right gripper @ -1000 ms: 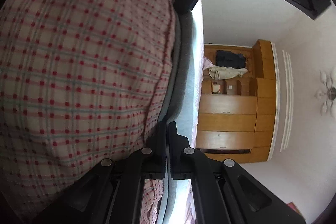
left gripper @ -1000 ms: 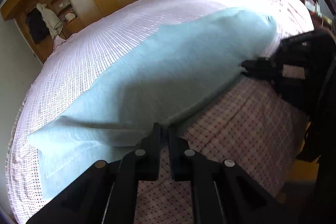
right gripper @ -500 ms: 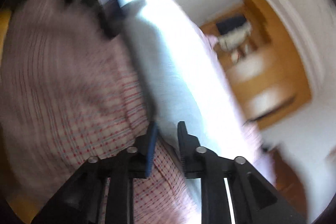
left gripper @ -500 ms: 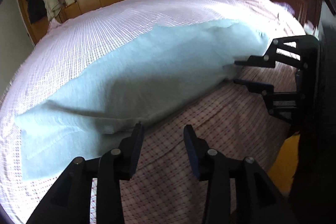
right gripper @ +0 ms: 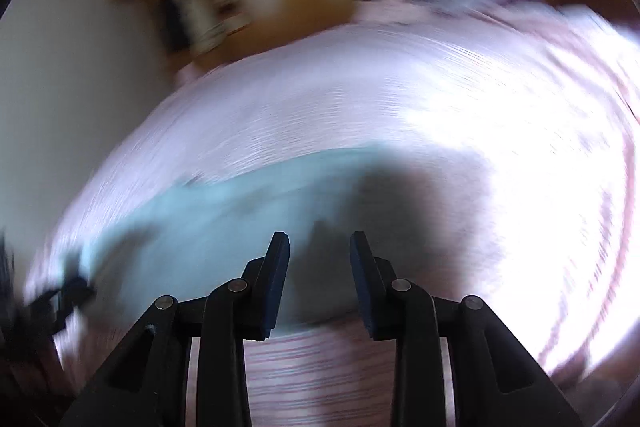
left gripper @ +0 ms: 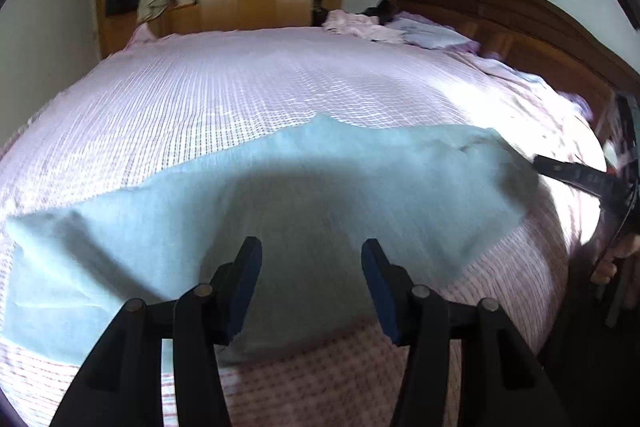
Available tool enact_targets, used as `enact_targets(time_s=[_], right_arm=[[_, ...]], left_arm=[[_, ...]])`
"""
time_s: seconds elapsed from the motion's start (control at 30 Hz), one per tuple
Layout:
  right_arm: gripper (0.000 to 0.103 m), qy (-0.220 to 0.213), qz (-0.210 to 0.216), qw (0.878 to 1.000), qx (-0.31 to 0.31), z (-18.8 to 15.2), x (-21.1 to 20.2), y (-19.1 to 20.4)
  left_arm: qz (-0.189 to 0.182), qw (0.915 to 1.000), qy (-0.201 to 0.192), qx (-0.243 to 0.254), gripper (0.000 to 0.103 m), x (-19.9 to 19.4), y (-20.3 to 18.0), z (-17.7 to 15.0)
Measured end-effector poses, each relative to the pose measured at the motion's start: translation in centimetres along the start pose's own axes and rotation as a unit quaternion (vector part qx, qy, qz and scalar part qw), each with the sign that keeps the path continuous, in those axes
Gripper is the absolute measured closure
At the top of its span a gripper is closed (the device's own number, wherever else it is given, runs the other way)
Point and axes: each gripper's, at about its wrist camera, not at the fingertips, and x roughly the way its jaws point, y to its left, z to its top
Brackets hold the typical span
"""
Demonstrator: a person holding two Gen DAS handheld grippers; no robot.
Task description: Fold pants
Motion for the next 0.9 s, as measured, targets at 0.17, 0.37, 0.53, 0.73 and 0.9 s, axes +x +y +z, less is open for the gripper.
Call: enact_targets(time_s=[0.17, 0.37, 0.53, 0.73, 0.9], right_arm=[[0.079, 0.022, 0.023, 0.982, 0.187, -0.1, 0.7, -7.2], [0.083, 0.021, 0.025, 0.992, 0.123, 0.8, 0.7, -4.9], [0.103, 0.011, -0.005, 0.994, 0.113, 0.6, 1.1, -5.1], [0.103, 0.007, -0.036, 0.993, 0.114, -0.1, -0.7, -6.4], [0.093, 0.002, -0.060, 0.994, 0.088, -0.8, 0.3, -6.1]], left_arm=[[0.007, 0.9996, 0.020, -0.021, 0.048, 2.2, 0.1, -0.7], [0.011, 0.9998, 0.012, -0.010, 0.047, 2.3, -0.1, -1.7], [0.010, 0.9998, 0.012, -0.015, 0.047, 2.6, -0.1, -1.4], [0.009, 0.9997, 0.010, -0.018, 0.047, 2.6, 0.1, -1.3], [0.010, 0.9998, 0.008, -0.018, 0.046, 2.6, 0.1, -1.4]])
